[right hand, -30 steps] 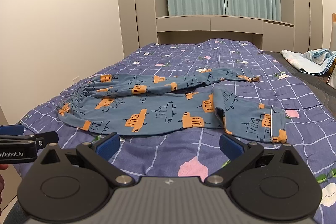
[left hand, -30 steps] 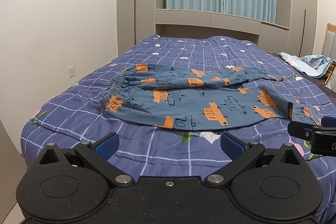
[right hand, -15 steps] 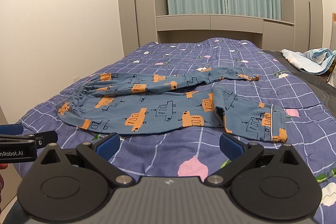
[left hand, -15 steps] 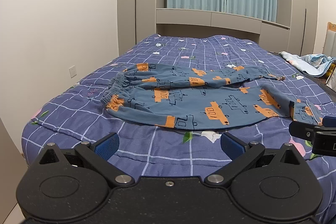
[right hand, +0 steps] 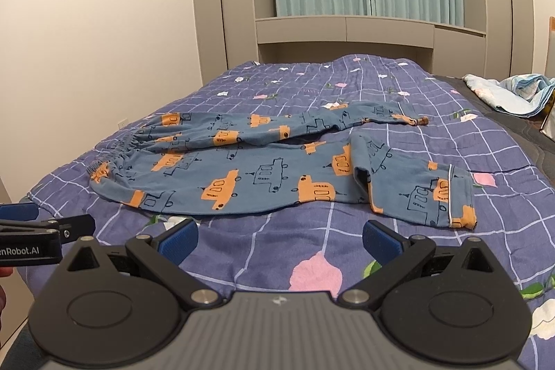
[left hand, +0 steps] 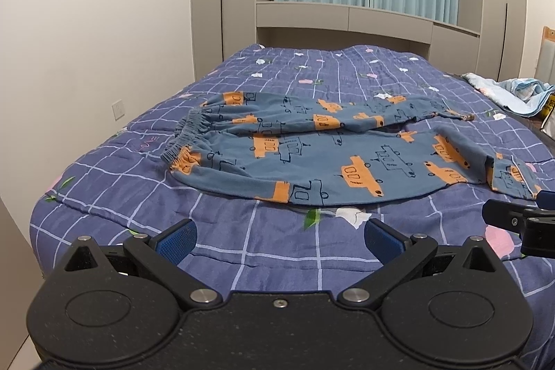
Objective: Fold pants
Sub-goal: 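Move both tools toward the pant leg hems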
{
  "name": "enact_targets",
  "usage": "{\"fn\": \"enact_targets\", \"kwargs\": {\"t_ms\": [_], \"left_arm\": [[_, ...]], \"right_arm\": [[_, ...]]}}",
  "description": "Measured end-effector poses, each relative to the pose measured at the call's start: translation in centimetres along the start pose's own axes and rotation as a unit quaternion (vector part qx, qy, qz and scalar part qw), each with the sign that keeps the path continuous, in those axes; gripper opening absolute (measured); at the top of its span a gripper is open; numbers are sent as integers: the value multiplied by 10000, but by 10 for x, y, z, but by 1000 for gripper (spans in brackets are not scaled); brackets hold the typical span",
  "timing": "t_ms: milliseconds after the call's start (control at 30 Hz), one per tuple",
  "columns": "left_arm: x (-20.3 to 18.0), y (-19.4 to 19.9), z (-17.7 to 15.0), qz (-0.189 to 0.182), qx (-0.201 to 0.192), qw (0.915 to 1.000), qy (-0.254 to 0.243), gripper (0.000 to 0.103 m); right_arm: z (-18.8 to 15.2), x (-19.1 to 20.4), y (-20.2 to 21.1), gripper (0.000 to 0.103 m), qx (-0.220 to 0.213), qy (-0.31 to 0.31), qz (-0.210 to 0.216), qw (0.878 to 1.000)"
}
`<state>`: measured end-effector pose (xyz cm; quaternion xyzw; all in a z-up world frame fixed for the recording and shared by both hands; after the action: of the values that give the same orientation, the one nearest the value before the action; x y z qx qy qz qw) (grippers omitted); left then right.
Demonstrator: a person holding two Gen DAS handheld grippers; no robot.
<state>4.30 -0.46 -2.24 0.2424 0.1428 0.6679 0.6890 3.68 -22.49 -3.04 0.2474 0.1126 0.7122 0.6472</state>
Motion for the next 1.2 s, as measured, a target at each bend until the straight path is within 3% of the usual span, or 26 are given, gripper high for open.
{"fn": "enact_targets", "kwargs": {"t_ms": [500, 833, 1200], "left_arm": [[-1, -39, 13, -180, 493, 9986, -9, 102], [-4, -60, 28, -113, 790, 9967, -106, 102], [7, -104, 73, 157, 949, 9942, -491, 102]], "right_arm": [[8, -9, -33, 103, 389, -77, -331, 9987], [24, -12, -57, 103, 698, -148, -371, 9968], [61, -13, -93, 103, 685, 5, -215, 9974]]}}
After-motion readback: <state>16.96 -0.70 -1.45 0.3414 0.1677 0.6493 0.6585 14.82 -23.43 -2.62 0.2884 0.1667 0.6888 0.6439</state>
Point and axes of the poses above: each gripper's, at about its wrist camera, not at the fingertips, and y roughly against the way its jaws point, x to its left, z to its top, the point moved 3 cm from there along -y, roughly the way its jaws point, and after that the axes turned 8 degrees about -y, right-handed, at the moved point
